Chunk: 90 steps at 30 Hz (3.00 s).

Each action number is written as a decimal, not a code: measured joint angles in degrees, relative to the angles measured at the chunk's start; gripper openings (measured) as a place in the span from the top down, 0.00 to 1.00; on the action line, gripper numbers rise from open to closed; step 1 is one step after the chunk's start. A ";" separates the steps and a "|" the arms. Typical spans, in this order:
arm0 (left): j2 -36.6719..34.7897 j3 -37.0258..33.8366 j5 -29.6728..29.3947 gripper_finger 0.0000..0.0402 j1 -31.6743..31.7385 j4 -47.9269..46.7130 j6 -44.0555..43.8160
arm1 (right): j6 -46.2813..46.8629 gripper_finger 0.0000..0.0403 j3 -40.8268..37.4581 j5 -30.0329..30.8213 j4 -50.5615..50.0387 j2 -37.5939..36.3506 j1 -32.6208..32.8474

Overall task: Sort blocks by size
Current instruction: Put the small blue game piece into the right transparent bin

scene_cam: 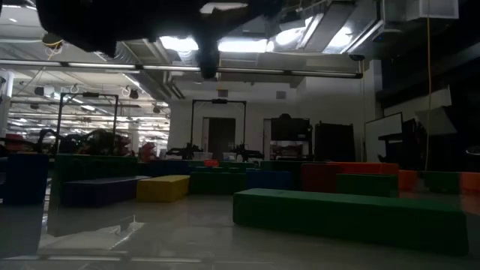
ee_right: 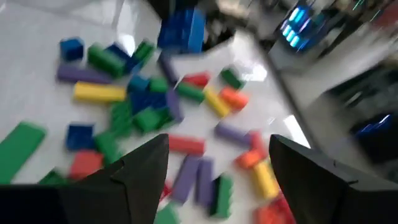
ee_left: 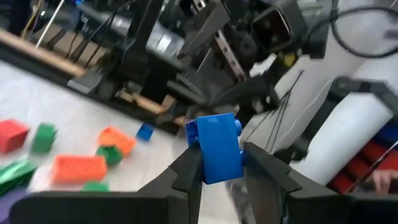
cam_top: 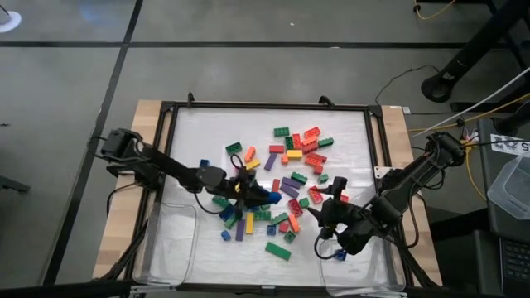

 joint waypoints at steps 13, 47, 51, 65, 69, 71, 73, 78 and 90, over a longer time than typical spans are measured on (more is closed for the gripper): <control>3.00 12.71 2.95 0.78 -0.04 -0.39 8.57 | -24.01 0.32 0.00 1.57 18.27 0.07 -2.36; 2.98 13.91 3.33 0.78 -0.03 -1.94 8.97 | -47.54 0.32 -0.01 4.55 38.39 5.57 -3.85; 2.97 13.91 3.33 0.78 -0.03 -2.72 8.96 | -47.55 0.38 -0.01 4.55 38.39 5.57 -3.85; 2.91 13.89 3.44 0.76 -0.07 -3.40 10.37 | -47.72 0.64 0.00 4.66 38.26 5.55 -3.78; 2.91 13.89 4.47 0.68 -0.02 -3.45 10.82 | -45.53 0.59 0.00 4.44 38.29 5.55 -3.74; 2.91 13.89 4.60 0.62 -0.02 -3.43 10.89 | -45.19 0.59 0.00 4.44 38.21 5.55 -3.69; 2.91 13.89 4.87 0.57 0.08 -3.91 10.91 | -45.15 0.60 0.00 4.43 38.18 5.55 -3.69; 1.06 13.87 8.10 0.48 1.90 -10.08 10.69 | -45.13 0.63 0.00 5.00 37.88 5.01 -2.53; -11.20 13.89 10.00 0.47 8.19 -41.11 16.58 | -15.72 0.62 0.02 4.10 21.08 1.67 7.98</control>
